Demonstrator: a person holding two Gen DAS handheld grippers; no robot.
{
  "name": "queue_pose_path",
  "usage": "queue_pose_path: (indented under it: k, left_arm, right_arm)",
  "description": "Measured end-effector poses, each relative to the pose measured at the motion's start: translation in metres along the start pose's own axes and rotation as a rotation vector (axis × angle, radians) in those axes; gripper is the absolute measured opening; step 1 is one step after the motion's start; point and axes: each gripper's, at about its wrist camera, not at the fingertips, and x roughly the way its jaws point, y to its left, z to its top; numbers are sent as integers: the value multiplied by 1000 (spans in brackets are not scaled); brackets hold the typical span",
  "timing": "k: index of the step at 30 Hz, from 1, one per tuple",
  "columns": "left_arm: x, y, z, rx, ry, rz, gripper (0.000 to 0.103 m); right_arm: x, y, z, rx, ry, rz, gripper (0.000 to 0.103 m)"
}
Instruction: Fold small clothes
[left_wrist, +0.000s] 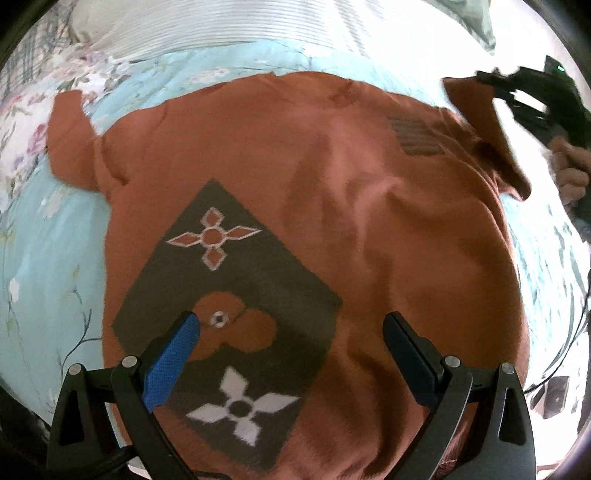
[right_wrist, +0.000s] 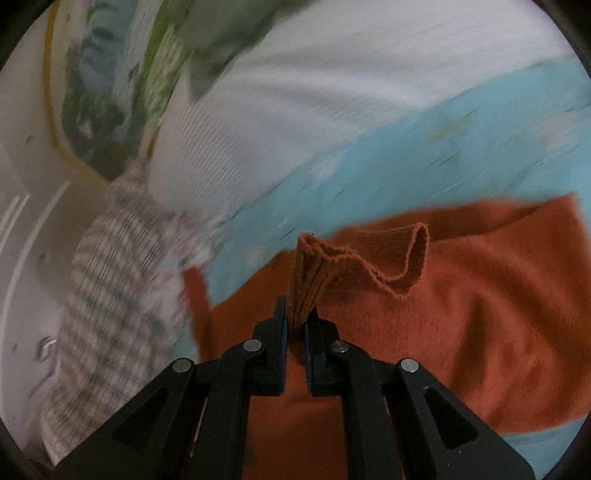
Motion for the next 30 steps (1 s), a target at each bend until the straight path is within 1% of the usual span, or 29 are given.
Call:
queue_pose_path:
  k: [3,4,9,10,12,13,14,16,19,20,21,22,24,27,30]
  left_arm:
    - [-7,12,-8,-36,-12,-11,100]
    - [-8,17,-11,-44,-16,-10,100]
    - [-15,41,-14,-100,-41,-25,100]
    - [-12,45,-14,-102,-42,-18,100]
    - [-11,53,-13,-119,-48,-24,100]
    - [-11,57,-13,-127,-50,-28,100]
    - [-10,61,-12,-136,-56,-37,100]
    - [-10,68,-9,-149,-68,-49,100]
    - [-5,76,-1,-168,-81,-62,100]
    - [-2,78,4,-174,-86,-68,100]
    - [1,80,9,-178,-92,-76,100]
    - [3,81,13,-178,-96,-78,100]
    - [10,80,25,-175,-105,-76,100]
    - [22,79,42,-173,-114,-84,100]
    - [41,80,70,-180,-118,-107,100]
  right_arm:
    - [60,30,-20,17,81,50,9]
    - [70,34,-24,18,96,56,9]
    - [144,69,-55,24,198,89,9]
    - [151,66,-55,29,212,96,8]
    - [174,77,-67,29,248,116,9]
    - [175,69,-68,28,259,115,9]
    - [183,72,-73,20,268,106,9]
    - [198,77,-81,19,284,122,10]
    - [208,77,-87,36,307,115,18]
    - [210,76,-89,41,314,119,28]
    - [209,76,-90,43,311,135,33]
    - [205,75,-90,39,306,143,36]
    - [197,76,-89,34,292,144,45]
    - [177,74,-85,40,256,135,45]
    - [145,67,-81,53,195,111,45]
